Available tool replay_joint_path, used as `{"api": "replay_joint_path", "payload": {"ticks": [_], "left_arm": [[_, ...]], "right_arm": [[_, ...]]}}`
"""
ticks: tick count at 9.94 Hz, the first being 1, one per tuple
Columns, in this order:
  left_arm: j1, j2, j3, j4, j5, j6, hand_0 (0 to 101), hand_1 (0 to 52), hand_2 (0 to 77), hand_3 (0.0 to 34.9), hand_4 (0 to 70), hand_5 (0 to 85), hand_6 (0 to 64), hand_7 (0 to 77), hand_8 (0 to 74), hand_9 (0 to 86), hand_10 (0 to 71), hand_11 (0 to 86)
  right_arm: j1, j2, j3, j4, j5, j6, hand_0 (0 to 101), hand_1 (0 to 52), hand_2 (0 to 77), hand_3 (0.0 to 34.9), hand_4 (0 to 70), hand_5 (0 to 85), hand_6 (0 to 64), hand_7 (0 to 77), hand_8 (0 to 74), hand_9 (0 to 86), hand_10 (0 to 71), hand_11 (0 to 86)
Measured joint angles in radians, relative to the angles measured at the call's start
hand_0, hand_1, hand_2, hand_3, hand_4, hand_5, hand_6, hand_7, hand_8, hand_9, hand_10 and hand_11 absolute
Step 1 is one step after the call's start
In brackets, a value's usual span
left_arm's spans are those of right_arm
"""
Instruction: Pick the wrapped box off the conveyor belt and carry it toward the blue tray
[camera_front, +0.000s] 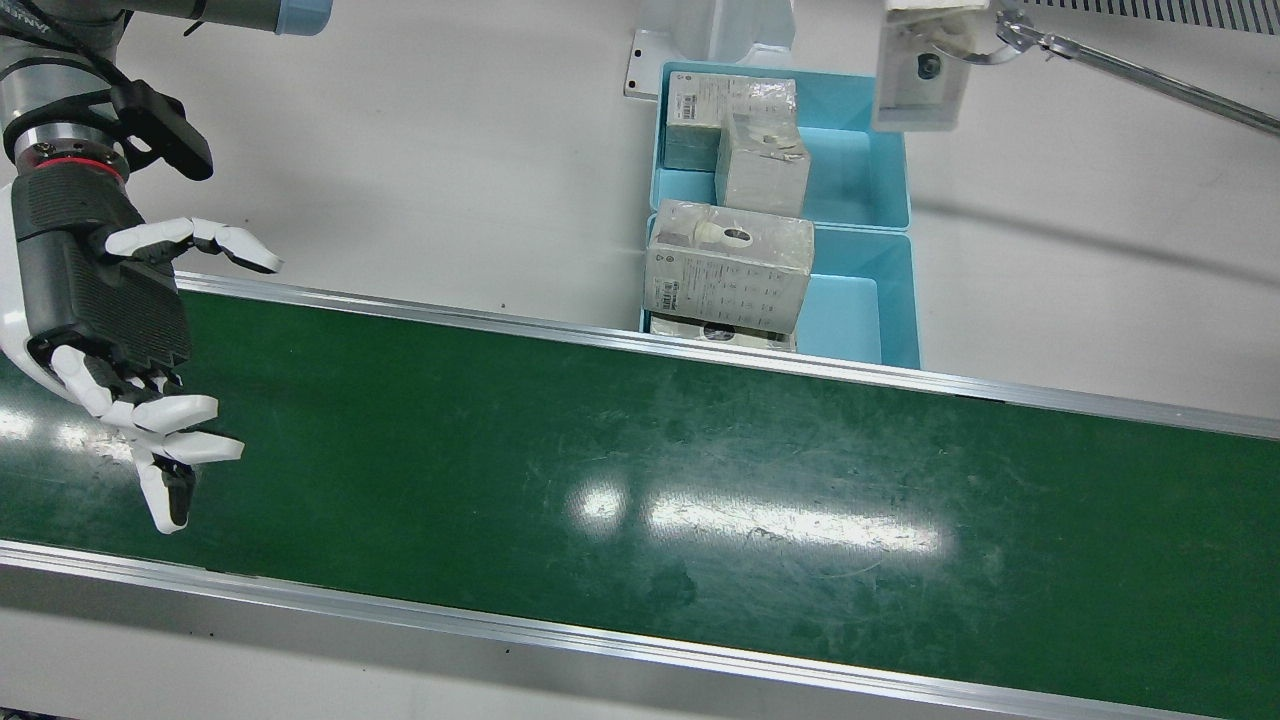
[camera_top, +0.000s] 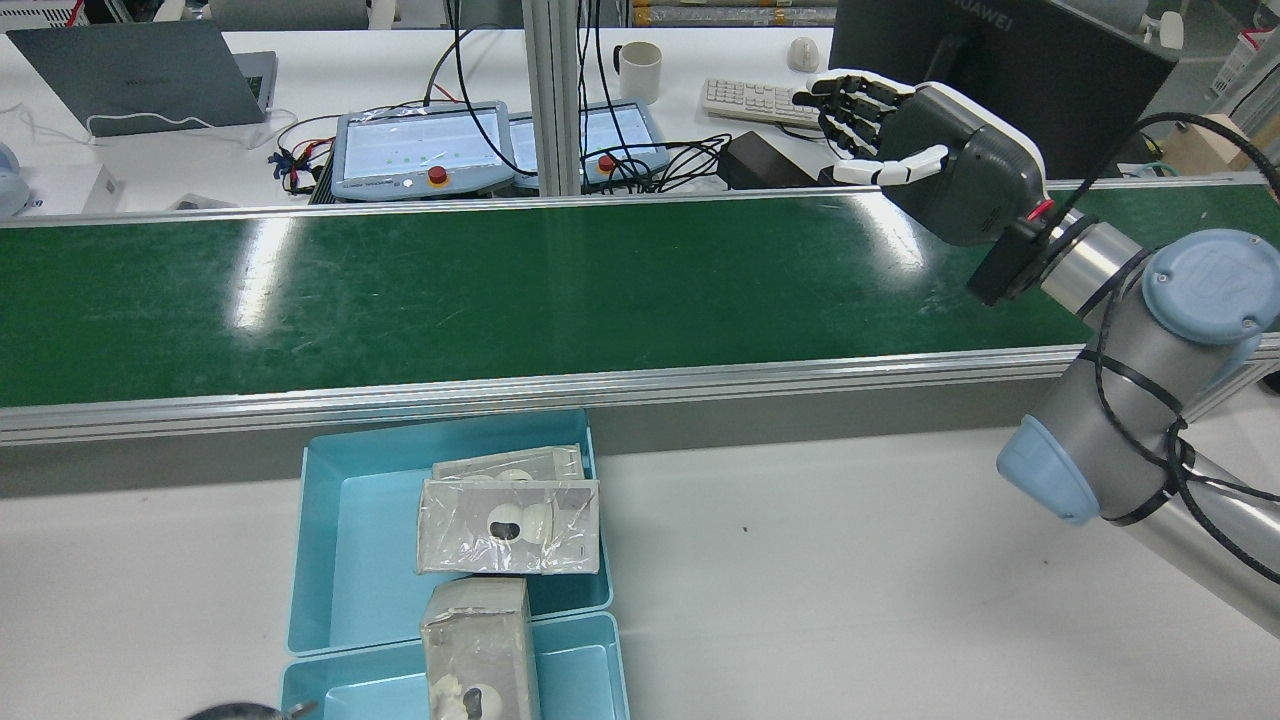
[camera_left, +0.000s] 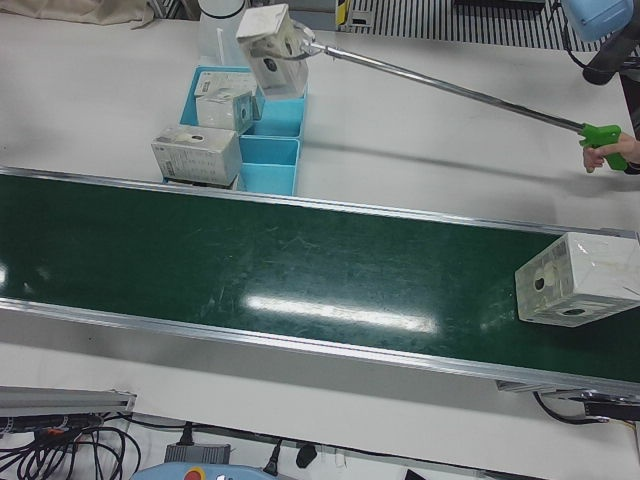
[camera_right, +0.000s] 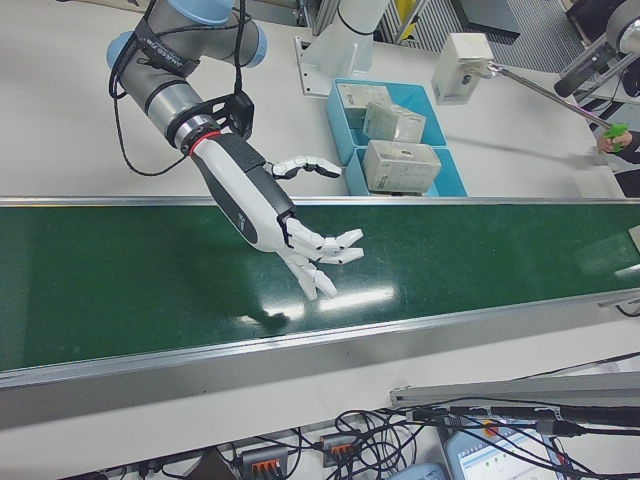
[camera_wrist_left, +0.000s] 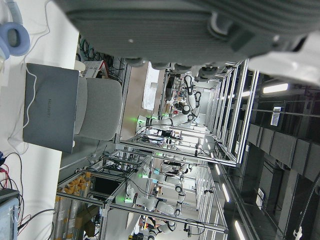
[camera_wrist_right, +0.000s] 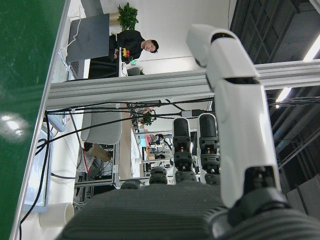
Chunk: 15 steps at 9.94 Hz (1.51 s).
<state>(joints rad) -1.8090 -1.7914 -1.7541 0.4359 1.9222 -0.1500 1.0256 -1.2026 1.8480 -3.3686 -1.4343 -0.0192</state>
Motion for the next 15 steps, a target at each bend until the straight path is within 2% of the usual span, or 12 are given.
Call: {"api": "replay_joint_path", "payload": {"ticks": [1,2,3,4,12,13,15], "left_arm": [[0.0,0.0,0.0,0.0,0.0,0.0,0,0.0,0.5,0.0,0.0,1.1,0.0,0.5,0.0,0.0,0.5,0.0],[0.0,0.0,0.0,0.0,0.0,0.0,0,0.0,0.5,0.0,0.0,1.1,0.0,0.0,0.0,0.0,0.5,0.0],[0.0,0.0,0.0,0.0,0.0,0.0,0,0.0,0.5,0.0,0.0,1.1,0.0,0.0,0.0,0.0,0.5,0.0],[0.0,0.0,0.0,0.0,0.0,0.0,0,0.0,0.5,0.0,0.0,1.1,0.0,0.5,0.0,0.0,0.5,0.0],[0.0,0.0,0.0,0.0,0.0,0.0,0,0.0,0.5,0.0,0.0,1.1,0.0,0.0,0.0,0.0,0.5,0.0],[0.0,0.0,0.0,0.0,0.0,0.0,0,0.0,0.5,0.0,0.0,1.1,0.0,0.0,0.0,0.0,0.5,0.0],[0.0,0.0,0.0,0.0,0.0,0.0,0,0.0,0.5,0.0,0.0,1.1,0.0,0.5,0.0,0.0,0.5,0.0]], "right_arm": [[-0.002,0.001,0.0,0.0,0.0,0.0,52,22.4,26.7,3.0,15.8,31.1,7.1,23.5,0.0,8.2,0.0,1.6],[-0.003,0.001,0.0,0.0,0.0,0.001,52,22.4,26.7,4.0,15.8,30.5,9.3,24.0,2.7,7.6,0.0,1.6],[-0.004,0.001,0.0,0.0,0.0,0.001,52,21.3,24.5,6.4,14.2,27.8,9.3,23.5,3.3,7.6,0.0,1.6],[-0.005,0.003,-0.001,0.0,0.0,0.001,52,21.3,24.5,7.1,13.6,29.5,9.3,21.8,2.2,7.6,0.0,1.6],[-0.008,0.006,-0.001,-0.002,0.0,-0.001,52,20.7,24.0,8.3,15.8,30.5,9.3,24.0,2.7,8.7,0.0,1.6],[-0.009,0.007,0.0,-0.002,-0.001,-0.004,54,25.1,27.3,9.1,15.8,30.5,9.3,25.1,3.3,8.7,0.0,1.6],[-0.015,0.024,0.001,-0.006,0.003,-0.024,55,24.5,28.9,9.3,16.9,32.2,9.8,26.2,3.3,8.7,0.0,1.6]]}}
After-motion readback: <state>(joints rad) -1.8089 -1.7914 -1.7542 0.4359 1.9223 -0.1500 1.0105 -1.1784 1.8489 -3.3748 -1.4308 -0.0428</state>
